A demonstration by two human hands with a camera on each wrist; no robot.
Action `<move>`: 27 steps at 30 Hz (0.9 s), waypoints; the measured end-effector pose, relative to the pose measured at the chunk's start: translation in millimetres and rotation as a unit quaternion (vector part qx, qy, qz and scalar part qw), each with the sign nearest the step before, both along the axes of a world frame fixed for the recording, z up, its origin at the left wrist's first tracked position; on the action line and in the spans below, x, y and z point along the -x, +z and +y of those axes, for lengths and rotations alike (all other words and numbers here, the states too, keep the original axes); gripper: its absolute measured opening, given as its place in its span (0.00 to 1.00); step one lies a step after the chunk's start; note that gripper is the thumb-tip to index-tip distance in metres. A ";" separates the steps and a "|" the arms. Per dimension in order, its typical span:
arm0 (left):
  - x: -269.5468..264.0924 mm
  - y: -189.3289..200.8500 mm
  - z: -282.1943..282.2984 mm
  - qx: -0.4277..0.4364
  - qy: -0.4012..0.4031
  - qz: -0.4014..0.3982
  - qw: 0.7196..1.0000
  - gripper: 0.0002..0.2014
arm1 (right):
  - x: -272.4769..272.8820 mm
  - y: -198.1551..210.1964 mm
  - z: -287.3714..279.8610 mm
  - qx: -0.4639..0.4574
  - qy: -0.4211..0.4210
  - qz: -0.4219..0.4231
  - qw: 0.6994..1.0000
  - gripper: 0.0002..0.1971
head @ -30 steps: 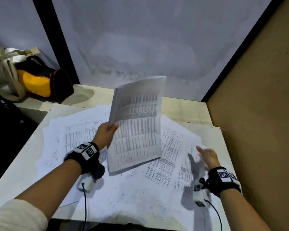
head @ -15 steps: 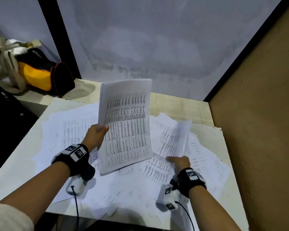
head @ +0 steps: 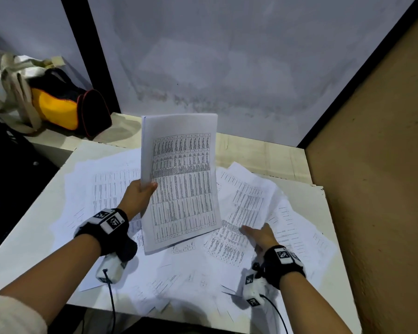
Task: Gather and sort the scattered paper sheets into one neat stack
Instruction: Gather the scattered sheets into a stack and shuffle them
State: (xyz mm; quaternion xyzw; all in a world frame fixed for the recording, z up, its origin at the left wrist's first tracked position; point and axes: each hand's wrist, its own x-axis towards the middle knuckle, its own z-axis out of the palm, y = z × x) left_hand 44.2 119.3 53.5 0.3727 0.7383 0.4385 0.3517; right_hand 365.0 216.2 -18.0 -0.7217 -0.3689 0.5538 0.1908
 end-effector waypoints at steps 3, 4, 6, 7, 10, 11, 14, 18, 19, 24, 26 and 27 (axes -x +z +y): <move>-1.1 0.7 2.2 0.004 -0.005 -0.008 1.000 0.16 | 4.7 -2.5 -3.4 0.008 -0.010 -0.022 1.000 0.29; 0.6 1.4 2.1 0.007 -0.004 -0.006 1.000 0.16 | 7.1 4.6 -7.1 0.014 -0.003 -0.011 1.000 0.26; 5.0 2.2 1.6 0.007 0.000 -0.001 1.000 0.17 | 4.4 17.2 -7.8 -0.023 0.011 -0.040 0.999 0.20; 7.9 1.6 1.0 0.005 0.005 0.003 1.000 0.17 | 2.1 32.4 -8.0 -0.051 0.021 -0.067 0.996 0.18; 15.4 3.0 -3.6 0.002 0.022 0.023 1.000 0.16 | -23.8 79.3 1.3 -0.120 0.031 -0.101 0.987 0.15; 17.7 2.1 -4.5 0.000 0.028 0.024 0.999 0.16 | -34.5 92.2 6.2 -0.151 0.041 -0.112 0.981 0.14; 19.1 -0.4 -5.7 0.004 0.040 0.019 0.999 0.17 | -72.7 112.3 25.2 -0.199 0.045 -0.117 0.972 0.11; 10.9 0.4 -0.7 0.001 0.038 0.020 0.999 0.17 | -94.9 157.7 39.0 -0.309 -0.031 -0.043 0.950 0.14; 8.3 1.8 1.6 -0.004 0.034 0.024 0.999 0.17 | -97.5 170.0 40.9 -0.336 -0.040 -0.016 0.941 0.10; -19.2 26.9 16.7 -0.018 -0.019 -0.004 1.000 0.15 | -87.4 184.1 44.3 -0.322 0.006 0.190 0.928 0.29; -34.2 38.1 22.5 -0.027 -0.060 -0.022 0.998 0.13 | -59.7 175.9 38.1 -0.291 0.052 0.214 0.931 0.41; -40.9 42.9 24.9 -0.031 -0.081 -0.031 0.996 0.14 | -45.0 169.2 33.4 -0.281 0.062 0.222 0.932 0.43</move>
